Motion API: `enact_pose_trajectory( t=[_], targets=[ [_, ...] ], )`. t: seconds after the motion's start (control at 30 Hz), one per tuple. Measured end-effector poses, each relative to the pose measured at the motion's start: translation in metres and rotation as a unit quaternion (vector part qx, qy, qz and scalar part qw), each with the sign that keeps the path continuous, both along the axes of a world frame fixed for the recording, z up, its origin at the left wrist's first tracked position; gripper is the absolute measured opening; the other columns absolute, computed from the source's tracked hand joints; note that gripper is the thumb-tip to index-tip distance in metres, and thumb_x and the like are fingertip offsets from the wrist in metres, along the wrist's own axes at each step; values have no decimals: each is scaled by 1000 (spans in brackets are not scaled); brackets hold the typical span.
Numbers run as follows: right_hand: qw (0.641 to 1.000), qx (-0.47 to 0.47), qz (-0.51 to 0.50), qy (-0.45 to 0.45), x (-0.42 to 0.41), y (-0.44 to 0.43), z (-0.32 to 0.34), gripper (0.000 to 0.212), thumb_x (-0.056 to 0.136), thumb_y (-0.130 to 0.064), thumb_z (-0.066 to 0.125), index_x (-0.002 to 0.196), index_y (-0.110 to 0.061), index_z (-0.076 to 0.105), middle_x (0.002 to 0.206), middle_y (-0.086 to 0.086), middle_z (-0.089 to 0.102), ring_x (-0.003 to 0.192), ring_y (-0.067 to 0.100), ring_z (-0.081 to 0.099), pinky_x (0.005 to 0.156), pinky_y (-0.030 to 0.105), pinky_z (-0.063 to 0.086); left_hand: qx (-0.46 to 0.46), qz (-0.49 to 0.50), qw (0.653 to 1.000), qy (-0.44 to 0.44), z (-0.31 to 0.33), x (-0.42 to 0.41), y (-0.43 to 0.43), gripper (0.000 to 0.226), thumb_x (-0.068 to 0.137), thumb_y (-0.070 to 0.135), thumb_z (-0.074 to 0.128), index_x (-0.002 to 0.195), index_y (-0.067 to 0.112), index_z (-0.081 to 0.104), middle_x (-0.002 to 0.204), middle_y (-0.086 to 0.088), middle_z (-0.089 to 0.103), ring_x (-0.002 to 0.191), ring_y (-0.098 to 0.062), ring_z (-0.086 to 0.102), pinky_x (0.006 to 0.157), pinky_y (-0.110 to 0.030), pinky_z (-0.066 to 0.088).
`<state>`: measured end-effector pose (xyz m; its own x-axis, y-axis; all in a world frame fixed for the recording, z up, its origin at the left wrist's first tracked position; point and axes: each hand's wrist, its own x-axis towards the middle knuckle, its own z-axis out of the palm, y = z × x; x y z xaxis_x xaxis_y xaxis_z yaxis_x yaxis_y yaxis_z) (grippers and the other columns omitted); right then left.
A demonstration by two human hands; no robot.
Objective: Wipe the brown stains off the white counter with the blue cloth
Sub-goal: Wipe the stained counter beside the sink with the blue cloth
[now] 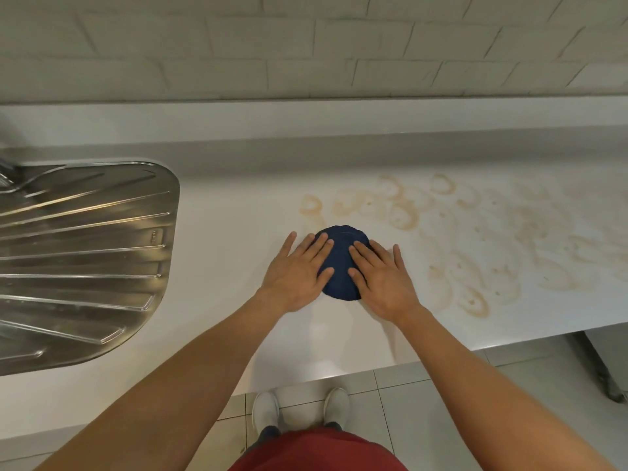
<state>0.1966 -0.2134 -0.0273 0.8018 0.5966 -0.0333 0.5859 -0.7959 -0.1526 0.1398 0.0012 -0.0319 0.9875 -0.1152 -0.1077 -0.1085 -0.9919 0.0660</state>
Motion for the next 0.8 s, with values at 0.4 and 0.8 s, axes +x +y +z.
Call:
enact_pose_trajectory(
  t=[0.4, 0.8],
  targets=[
    [998, -5, 41, 45, -6, 76, 5, 57, 106, -47, 18, 158, -24, 22, 165, -8, 19, 153, 23, 3, 122, 51, 0, 33, 50, 998, 31, 8, -23, 71, 66, 104, 53, 3, 162, 24, -7, 169, 9, -8, 155, -16, -11, 124, -43, -11],
    [993, 100, -66, -7, 18, 13, 14, 36, 99, -21, 53, 133, -11, 60, 140, 8, 56, 130, 31, 44, 96, 44, 46, -119, 122, 985, 3, -7, 8, 10, 73, 102, 62, 11, 163, 21, 10, 170, -4, 3, 156, -22, -1, 125, -41, -2]
  ],
)
